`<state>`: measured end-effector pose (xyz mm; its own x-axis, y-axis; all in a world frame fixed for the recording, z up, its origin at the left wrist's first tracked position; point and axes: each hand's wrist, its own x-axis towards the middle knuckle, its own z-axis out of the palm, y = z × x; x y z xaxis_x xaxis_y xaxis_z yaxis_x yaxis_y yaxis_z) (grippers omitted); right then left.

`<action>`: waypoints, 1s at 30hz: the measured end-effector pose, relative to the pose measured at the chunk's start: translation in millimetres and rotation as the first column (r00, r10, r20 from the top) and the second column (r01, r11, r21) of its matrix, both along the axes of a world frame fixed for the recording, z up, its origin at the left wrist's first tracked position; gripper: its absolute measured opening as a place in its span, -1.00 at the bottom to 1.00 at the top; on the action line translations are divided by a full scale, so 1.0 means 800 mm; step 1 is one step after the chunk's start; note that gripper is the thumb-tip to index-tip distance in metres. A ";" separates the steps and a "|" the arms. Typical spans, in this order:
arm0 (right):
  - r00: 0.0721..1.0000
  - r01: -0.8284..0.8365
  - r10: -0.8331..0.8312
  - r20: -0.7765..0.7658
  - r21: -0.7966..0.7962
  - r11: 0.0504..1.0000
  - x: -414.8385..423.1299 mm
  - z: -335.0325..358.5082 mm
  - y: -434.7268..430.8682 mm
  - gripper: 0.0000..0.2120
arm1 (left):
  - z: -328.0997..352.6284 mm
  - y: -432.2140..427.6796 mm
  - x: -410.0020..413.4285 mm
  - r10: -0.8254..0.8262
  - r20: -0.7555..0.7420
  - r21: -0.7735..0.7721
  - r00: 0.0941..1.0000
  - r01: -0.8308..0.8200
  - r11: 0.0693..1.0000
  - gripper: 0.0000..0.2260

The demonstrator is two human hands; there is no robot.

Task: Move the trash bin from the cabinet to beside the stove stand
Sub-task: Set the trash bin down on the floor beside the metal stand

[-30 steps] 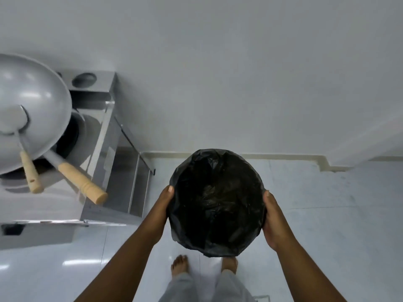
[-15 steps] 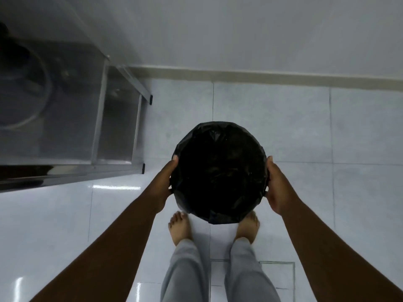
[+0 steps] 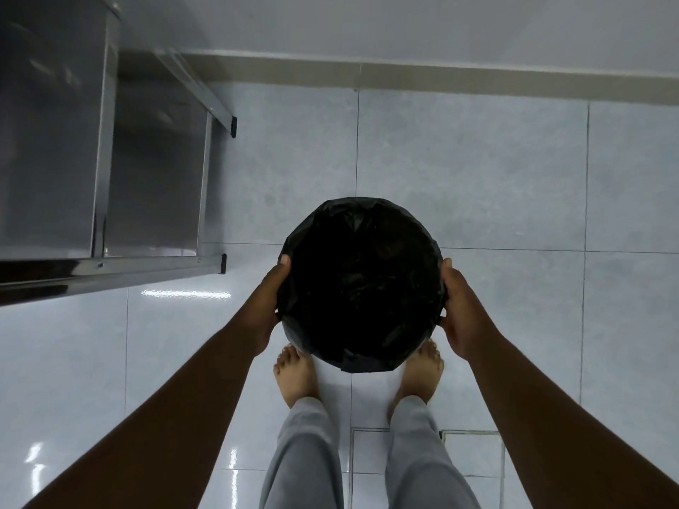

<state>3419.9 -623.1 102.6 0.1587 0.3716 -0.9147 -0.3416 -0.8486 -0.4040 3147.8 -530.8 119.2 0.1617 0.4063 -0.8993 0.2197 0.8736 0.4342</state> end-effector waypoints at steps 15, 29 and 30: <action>0.808 0.482 -0.534 -0.250 -0.241 0.842 -0.009 -0.003 -0.073 -0.18 | 0.021 -0.098 -0.021 0.621 -0.056 -0.404 0.782 -0.586 0.702 -0.17; 0.792 0.536 -0.534 -0.296 -0.083 0.840 -0.001 -0.009 0.023 -0.25 | 0.009 -0.016 0.028 0.646 0.157 -0.331 0.747 -0.576 0.747 -0.26; 0.791 0.542 -0.534 -0.298 -0.065 0.838 0.002 -0.009 0.036 -0.26 | 0.007 -0.003 0.033 0.636 0.167 -0.309 0.754 -0.572 0.759 -0.27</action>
